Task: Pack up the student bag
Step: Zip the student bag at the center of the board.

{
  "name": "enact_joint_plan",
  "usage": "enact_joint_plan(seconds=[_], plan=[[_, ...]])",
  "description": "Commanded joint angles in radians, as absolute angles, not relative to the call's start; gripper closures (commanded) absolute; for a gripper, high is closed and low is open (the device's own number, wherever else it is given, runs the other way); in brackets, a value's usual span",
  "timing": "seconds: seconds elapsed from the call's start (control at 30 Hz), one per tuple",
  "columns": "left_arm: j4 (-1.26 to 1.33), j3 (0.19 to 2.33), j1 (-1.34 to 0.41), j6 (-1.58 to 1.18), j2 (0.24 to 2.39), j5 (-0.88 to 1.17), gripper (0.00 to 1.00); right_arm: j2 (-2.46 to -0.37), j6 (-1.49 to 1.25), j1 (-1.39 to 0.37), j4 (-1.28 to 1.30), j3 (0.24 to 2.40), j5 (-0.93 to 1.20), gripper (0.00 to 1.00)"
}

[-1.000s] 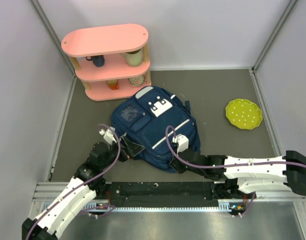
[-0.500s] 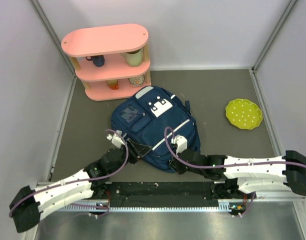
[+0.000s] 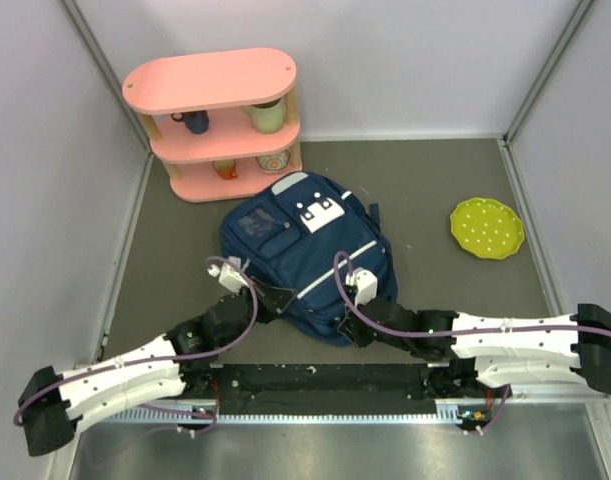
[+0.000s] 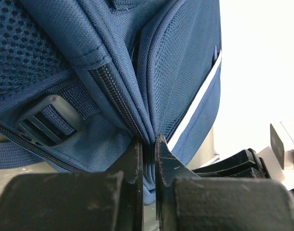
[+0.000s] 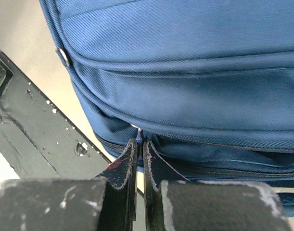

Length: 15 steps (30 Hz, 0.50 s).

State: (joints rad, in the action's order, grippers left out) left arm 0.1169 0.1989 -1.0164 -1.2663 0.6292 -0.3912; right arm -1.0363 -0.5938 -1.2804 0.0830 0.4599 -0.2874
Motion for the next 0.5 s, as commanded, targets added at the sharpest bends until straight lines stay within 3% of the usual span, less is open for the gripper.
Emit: enact_joint_plan(seconds=[0.0,0.13,0.2,0.37,0.47], plan=[[-0.160,0.291,-0.954,-1.043,0.493,-0.526,1.00,-0.988,-0.569,-1.275,0.104,0.457,-0.337,1.00],[-0.215,0.293,-0.752,-0.858,0.374,-0.309,1.00,-1.000,-0.571,-1.275,0.101,0.448,-0.324,1.00],[-0.225,0.308,-0.602,-0.795,0.396,-0.082,1.00,-1.020,-0.571,-1.275,0.104,0.451,-0.321,1.00],[-0.184,0.359,-0.450,-0.606,0.566,0.245,1.00,-1.039,-0.577,-1.275,0.114,0.457,-0.324,1.00],[-0.187,0.438,-0.420,-0.514,0.687,0.316,1.00,-1.040,-0.581,-1.273,0.110,0.456,-0.293,1.00]])
